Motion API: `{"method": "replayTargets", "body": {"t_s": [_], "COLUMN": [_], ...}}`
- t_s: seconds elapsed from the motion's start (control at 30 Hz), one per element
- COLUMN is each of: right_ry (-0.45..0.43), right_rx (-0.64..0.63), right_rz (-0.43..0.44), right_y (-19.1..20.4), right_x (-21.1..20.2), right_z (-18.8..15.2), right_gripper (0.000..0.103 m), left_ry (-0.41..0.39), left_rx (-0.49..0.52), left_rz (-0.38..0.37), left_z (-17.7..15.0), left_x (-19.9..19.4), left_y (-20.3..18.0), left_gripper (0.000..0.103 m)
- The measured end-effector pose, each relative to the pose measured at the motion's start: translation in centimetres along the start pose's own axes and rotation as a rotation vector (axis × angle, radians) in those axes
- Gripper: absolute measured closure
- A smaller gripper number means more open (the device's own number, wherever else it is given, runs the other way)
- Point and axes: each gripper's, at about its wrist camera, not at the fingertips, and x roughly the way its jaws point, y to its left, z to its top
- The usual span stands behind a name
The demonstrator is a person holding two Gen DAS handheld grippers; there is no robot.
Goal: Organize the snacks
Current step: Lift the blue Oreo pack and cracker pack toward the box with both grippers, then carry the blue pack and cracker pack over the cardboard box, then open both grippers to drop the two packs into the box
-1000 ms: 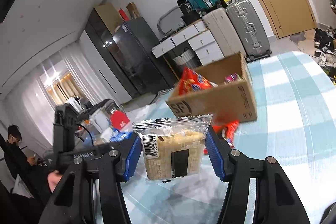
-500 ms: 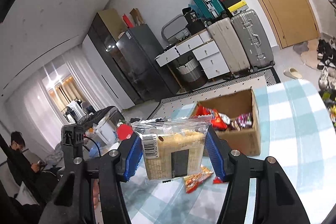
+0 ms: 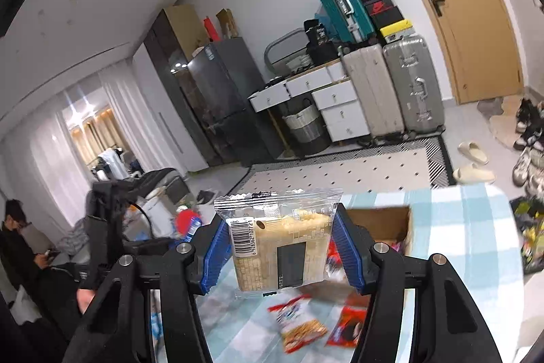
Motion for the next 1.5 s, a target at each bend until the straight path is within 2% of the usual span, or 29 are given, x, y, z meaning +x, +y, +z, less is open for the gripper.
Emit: {"method": "replayTargets", "body": {"t_s": [0.1, 0.3, 0.37, 0.53, 0.83, 1.2, 1.4, 1.5], "right_ry": [0.009, 0.039, 0.058, 0.1, 0.154, 0.207, 0.25, 0.284], "right_rx": [0.038, 0.048, 0.047, 0.05, 0.092, 0.094, 0.136, 0.153], "right_rz": [0.0, -0.052, -0.074, -0.12, -0.142, -0.15, -0.149, -0.155], "right_y": [-1.0, -3.3, -4.3, -7.2, -12.0, -13.8, -14.7, -14.8], "right_x": [1.4, 4.9, 6.2, 9.3, 12.5, 15.0, 16.2, 17.0], "right_z": [1.1, 3.0, 3.2, 3.3, 1.2, -0.5, -1.1, -1.6], "right_gripper": [0.044, 0.044, 0.044, 0.044, 0.044, 0.044, 0.044, 0.04], "left_ry": [-0.007, 0.078, 0.131, 0.204, 0.307, 0.37, 0.37, 0.353], "left_rx": [0.023, -0.016, -0.006, -0.036, 0.015, 0.013, -0.023, -0.032], "left_rz": [0.012, -0.089, -0.125, -0.196, -0.185, -0.185, -0.179, -0.174], "left_z": [2.7, 6.7, 7.5, 8.4, 6.7, 6.1, 6.4, 6.5], "left_x": [1.3, 7.1, 9.8, 14.8, 21.8, 26.5, 26.6, 25.8], "left_y": [-0.8, -1.1, -1.4, -1.1, -3.2, -4.0, -2.9, -2.3], "left_gripper": [0.061, 0.061, 0.061, 0.061, 0.061, 0.061, 0.061, 0.061]}}
